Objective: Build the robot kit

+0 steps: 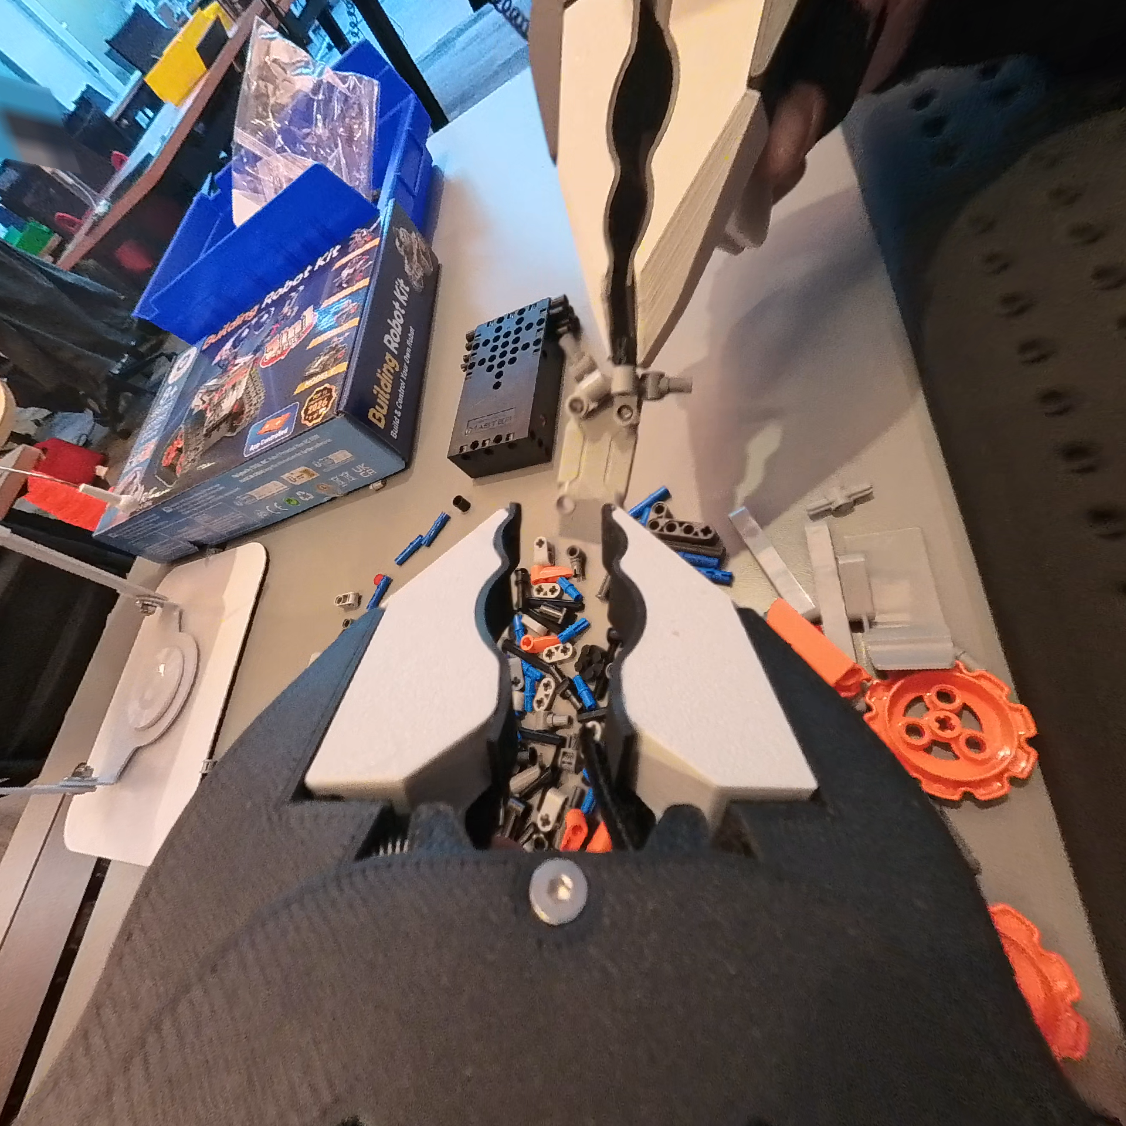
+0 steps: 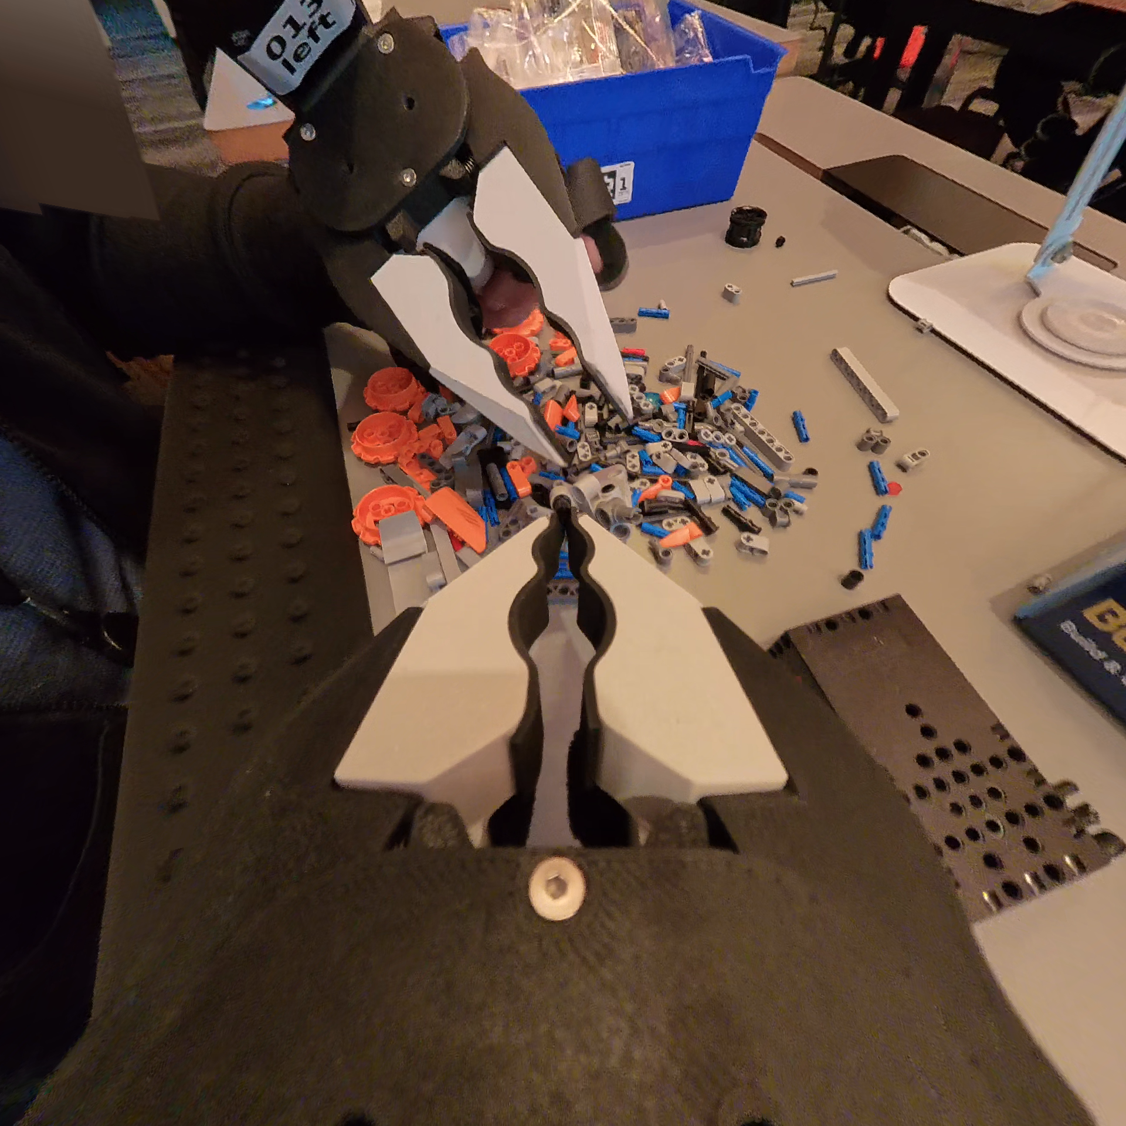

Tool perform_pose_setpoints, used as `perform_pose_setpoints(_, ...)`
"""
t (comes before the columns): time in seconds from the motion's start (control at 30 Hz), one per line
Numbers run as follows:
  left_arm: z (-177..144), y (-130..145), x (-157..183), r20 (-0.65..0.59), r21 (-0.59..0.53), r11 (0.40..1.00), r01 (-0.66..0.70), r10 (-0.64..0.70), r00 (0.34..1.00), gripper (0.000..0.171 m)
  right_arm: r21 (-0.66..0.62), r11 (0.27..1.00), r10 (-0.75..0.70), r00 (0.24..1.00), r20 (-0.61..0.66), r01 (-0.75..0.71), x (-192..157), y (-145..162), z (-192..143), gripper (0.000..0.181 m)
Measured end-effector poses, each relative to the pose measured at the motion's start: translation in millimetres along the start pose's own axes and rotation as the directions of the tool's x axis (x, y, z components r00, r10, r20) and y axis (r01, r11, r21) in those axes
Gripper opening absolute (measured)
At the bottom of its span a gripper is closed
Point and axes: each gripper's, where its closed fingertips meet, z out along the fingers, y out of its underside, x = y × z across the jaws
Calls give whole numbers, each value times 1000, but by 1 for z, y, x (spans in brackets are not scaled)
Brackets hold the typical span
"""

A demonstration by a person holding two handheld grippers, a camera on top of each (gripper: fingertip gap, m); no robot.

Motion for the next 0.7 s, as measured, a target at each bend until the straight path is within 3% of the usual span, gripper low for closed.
perform_pose_setpoints(0.4,2,5,-1,1,-4,1000,18,-18,1000,22,-146,979,133,989,-59,-140,2,53,-32,0)
perform_pose_setpoints(0.7,0,9,-11,35,-13,999,30,-30,999,21,-262,939,204,975,-94,-222,7,87,-35,1)
